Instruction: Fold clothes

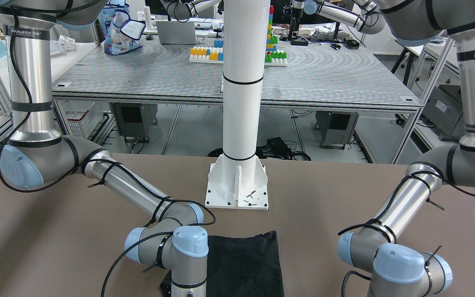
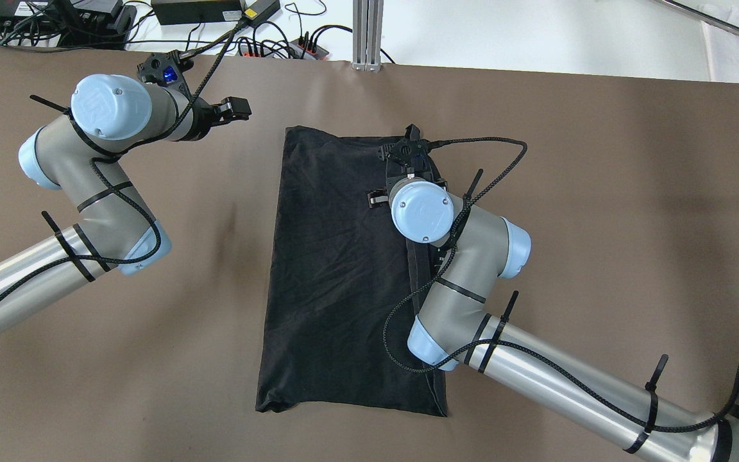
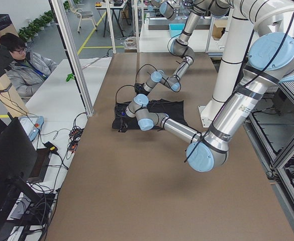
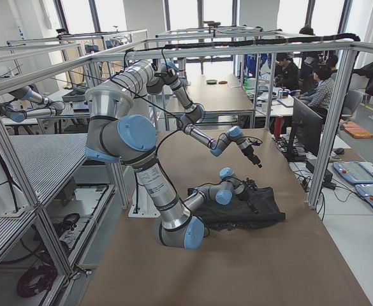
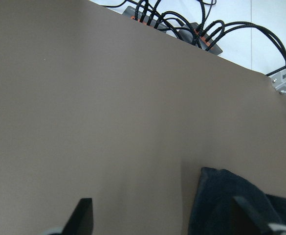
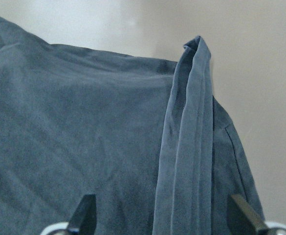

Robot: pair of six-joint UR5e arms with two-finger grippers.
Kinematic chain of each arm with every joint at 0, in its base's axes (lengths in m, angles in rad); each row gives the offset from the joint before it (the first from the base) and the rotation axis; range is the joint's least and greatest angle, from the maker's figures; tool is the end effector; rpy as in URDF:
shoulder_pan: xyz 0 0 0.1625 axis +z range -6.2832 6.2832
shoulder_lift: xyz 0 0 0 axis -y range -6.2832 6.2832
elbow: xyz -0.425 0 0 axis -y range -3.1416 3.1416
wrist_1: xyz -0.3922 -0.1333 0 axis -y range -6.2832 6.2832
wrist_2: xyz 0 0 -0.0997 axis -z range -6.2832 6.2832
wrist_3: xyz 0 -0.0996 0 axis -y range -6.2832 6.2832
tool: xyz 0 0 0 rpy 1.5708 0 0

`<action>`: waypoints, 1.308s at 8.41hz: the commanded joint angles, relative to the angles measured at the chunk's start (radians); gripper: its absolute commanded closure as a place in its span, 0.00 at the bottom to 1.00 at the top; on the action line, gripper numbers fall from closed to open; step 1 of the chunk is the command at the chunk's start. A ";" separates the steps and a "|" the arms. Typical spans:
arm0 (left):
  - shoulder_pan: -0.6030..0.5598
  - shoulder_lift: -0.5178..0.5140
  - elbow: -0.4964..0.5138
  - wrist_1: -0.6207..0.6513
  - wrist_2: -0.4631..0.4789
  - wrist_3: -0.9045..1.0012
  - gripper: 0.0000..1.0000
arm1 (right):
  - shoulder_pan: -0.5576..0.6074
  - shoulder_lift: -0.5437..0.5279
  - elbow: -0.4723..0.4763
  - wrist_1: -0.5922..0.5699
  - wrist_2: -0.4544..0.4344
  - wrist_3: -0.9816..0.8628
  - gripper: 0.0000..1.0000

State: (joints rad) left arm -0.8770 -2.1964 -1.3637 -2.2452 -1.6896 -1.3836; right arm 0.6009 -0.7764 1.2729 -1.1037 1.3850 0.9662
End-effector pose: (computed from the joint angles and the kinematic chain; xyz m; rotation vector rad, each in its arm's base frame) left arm 0.3804 -0.6473 0.3046 0.4685 1.0092 -0.5536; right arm -0.5620 -0.5691 0.2475 0.6856 -0.6944 0.0861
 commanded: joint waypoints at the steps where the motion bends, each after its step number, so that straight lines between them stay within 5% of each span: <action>1: -0.004 -0.002 -0.002 -0.001 -0.001 0.001 0.00 | 0.000 -0.033 0.012 -0.004 0.023 -0.004 0.06; 4: -0.004 -0.006 -0.006 -0.001 -0.002 0.005 0.00 | -0.006 -0.118 0.083 -0.011 0.040 -0.004 0.06; 11: -0.014 0.000 -0.002 0.001 -0.004 0.015 0.00 | -0.027 -0.084 0.059 -0.016 0.038 0.025 0.06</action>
State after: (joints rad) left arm -0.8890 -2.1994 -1.3660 -2.2449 -1.6926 -1.3691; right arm 0.5858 -0.8694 1.3427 -1.1181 1.4244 0.9751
